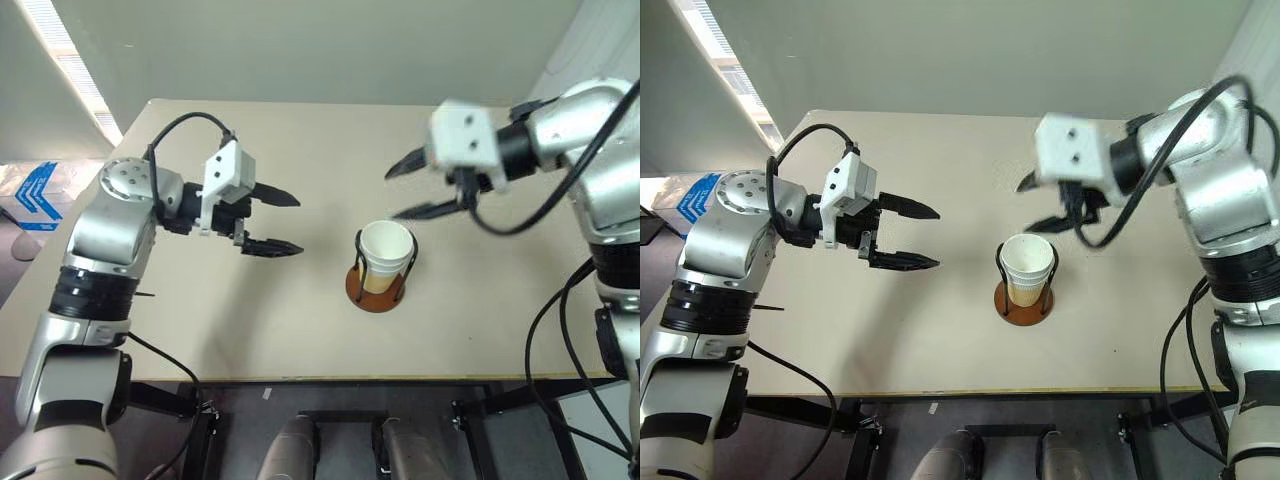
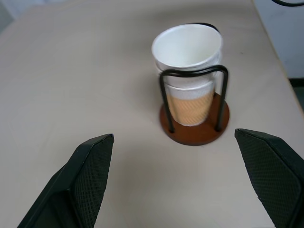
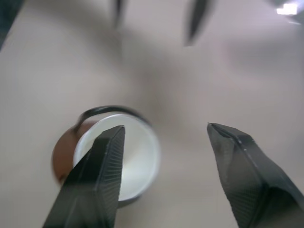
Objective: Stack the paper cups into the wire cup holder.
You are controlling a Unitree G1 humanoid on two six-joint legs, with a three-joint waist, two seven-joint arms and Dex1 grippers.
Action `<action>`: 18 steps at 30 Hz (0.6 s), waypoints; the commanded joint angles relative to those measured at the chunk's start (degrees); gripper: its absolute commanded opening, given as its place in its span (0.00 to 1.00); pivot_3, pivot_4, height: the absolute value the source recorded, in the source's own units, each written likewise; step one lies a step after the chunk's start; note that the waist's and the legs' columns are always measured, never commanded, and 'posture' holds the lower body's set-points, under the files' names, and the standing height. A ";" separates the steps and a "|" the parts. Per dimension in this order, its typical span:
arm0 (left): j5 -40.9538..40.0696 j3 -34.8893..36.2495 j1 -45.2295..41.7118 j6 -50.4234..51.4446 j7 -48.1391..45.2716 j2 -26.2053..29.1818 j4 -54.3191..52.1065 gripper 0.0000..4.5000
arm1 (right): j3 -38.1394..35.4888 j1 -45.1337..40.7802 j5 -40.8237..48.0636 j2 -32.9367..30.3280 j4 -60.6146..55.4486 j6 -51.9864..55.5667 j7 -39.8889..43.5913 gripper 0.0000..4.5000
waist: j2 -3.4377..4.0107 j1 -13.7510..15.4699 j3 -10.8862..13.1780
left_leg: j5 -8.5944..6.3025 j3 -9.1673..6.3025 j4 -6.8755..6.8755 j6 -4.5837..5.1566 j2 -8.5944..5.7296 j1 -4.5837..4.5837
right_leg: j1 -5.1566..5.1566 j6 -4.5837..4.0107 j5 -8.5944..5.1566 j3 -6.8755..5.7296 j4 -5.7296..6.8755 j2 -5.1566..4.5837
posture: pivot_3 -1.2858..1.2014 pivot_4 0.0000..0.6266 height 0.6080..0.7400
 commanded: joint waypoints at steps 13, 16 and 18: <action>-8.24 15.14 8.59 11.35 18.49 -1.79 -6.01 1.00 | -29.67 25.68 9.02 7.09 4.01 14.05 -32.42 0.65 | -0.04 -0.22 0.01 | 0.18 0.05 -0.37 -0.28 0.01 0.43 | 0.05 0.34 0.20 0.12 0.33 0.02 | 0.52 0.24 1.00; -8.11 17.01 11.30 8.76 21.71 -3.14 -7.53 1.00 | -32.06 26.75 10.44 9.85 5.11 13.57 -36.74 0.65 | -0.04 -0.21 0.01 | 0.30 0.05 -0.61 -0.27 0.02 0.65 | 0.18 0.08 0.05 0.10 0.35 0.02 | 0.52 0.24 1.00; -7.89 18.75 12.82 6.61 24.44 -4.43 -8.24 1.00 | -33.17 27.25 11.56 11.29 5.63 10.77 -37.72 0.65 | -0.03 -0.20 0.02 | 0.37 0.06 -0.63 -0.28 0.01 0.67 | 0.17 0.02 0.02 0.12 0.36 0.02 | 0.52 0.24 1.00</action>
